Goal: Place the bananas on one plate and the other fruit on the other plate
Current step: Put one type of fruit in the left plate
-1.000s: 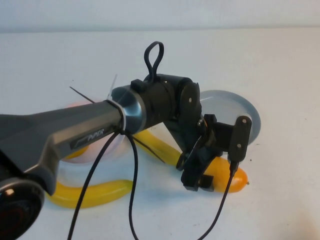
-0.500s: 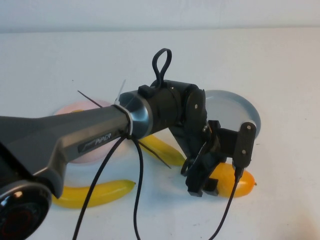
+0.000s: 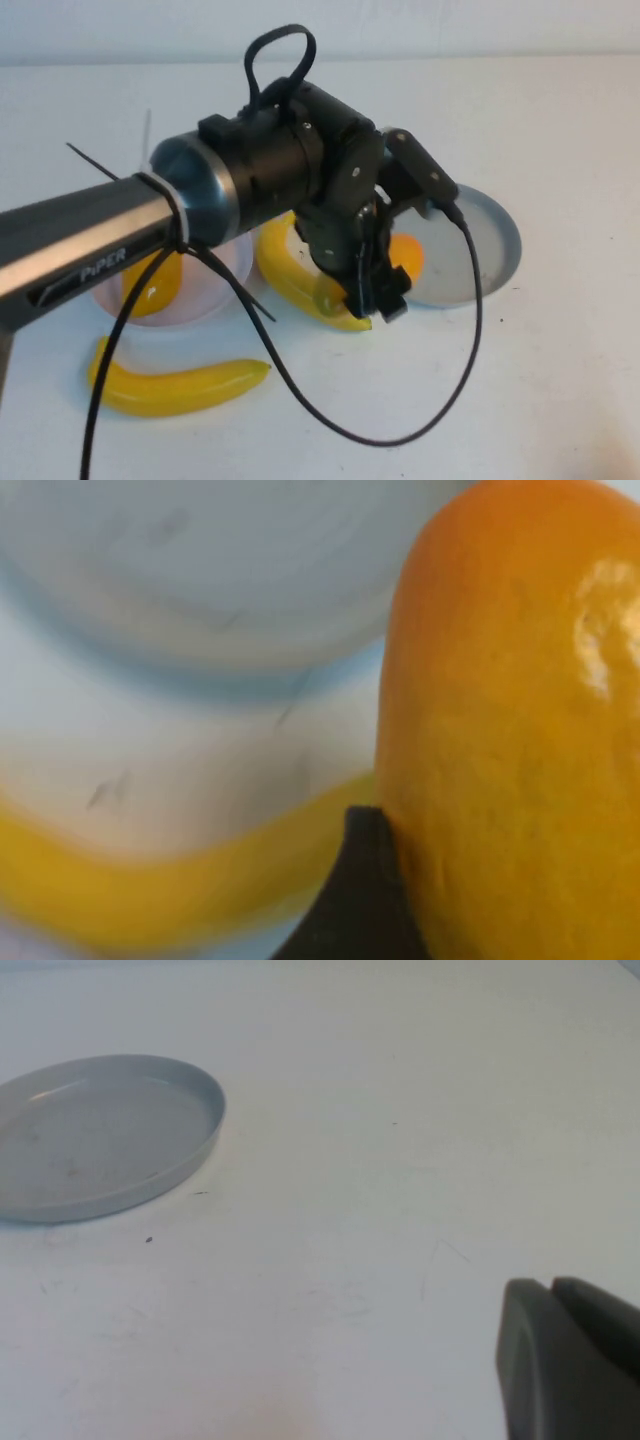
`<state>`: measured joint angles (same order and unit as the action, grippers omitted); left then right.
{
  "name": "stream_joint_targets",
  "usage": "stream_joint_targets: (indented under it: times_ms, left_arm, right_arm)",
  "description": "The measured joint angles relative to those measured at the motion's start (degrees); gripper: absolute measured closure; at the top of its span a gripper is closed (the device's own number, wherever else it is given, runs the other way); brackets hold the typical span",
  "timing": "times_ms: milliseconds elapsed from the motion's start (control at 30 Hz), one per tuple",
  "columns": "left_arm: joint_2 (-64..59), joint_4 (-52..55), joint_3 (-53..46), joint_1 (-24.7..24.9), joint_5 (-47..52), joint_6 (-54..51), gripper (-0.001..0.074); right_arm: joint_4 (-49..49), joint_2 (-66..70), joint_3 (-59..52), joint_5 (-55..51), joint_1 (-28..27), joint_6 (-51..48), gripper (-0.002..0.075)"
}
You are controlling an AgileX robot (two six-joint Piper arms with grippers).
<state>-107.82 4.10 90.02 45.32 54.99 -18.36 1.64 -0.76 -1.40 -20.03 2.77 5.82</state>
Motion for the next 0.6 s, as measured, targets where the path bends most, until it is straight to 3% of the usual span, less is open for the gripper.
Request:
stream_joint_targets:
  times_ms: [100,200,433,600]
  left_arm:
    - [0.8,5.53,0.0,-2.2,3.31,11.68,0.0205]
    - [0.8,6.64,0.0,-6.2,7.76,16.59,0.0205]
    - [0.8,4.52,0.0,-16.92,8.83,18.92,0.0205]
    - [0.56,4.34,0.0,-20.63,7.07,19.56,0.0205]
  right_arm:
    - [0.0,0.0,0.0,0.0,0.0,0.0,0.0741]
    - [0.0,0.0,0.0,0.0,0.0,0.0,0.0742]
    - [0.0,0.0,0.0,0.0,0.0,0.0,0.0742]
    - [0.0,0.0,0.0,0.0,0.0,0.0,0.0742]
